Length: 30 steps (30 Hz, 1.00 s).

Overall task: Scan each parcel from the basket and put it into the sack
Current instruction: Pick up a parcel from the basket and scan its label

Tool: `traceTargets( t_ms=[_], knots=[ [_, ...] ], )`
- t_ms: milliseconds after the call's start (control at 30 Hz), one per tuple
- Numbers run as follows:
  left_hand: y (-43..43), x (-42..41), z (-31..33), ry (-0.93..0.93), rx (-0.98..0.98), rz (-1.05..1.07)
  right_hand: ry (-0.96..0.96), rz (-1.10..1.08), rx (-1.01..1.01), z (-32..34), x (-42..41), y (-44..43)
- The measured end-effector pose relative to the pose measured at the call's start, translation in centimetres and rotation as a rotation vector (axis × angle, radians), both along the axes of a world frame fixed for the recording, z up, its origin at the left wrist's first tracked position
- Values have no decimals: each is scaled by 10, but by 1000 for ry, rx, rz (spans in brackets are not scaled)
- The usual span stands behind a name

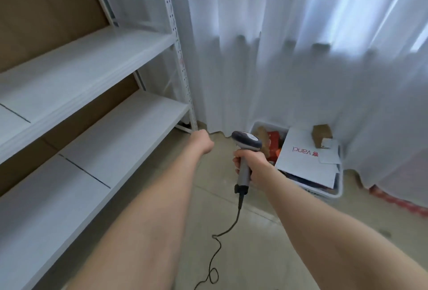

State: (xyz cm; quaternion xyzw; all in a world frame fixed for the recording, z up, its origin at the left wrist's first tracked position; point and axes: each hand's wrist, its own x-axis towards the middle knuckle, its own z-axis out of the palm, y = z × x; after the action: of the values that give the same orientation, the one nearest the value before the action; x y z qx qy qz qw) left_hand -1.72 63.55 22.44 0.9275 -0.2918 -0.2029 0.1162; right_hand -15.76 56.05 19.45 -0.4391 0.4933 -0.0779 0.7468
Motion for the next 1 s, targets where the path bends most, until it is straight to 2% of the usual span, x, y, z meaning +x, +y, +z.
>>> traceTargets(
  t_ms=[267, 367, 500, 800, 1000],
  knots=[
    [-148, -49, -23, 48, 18, -67, -17, -129, 46, -19, -39, -139],
    [-191, -50, -39, 68, 40, -68, -7, -158, 87, -48, -40, -193],
    [-249, -38, -69, 100, 76, -69, 4, -205, 159, -53, -33, -244],
    [-396, 34, -170, 218, 129, -20, 116, -236, 225, -144, 38, -395],
    [-456, 63, -260, 363, 236, 67, 181, -239, 280, -223, 77, -465]
  ],
)
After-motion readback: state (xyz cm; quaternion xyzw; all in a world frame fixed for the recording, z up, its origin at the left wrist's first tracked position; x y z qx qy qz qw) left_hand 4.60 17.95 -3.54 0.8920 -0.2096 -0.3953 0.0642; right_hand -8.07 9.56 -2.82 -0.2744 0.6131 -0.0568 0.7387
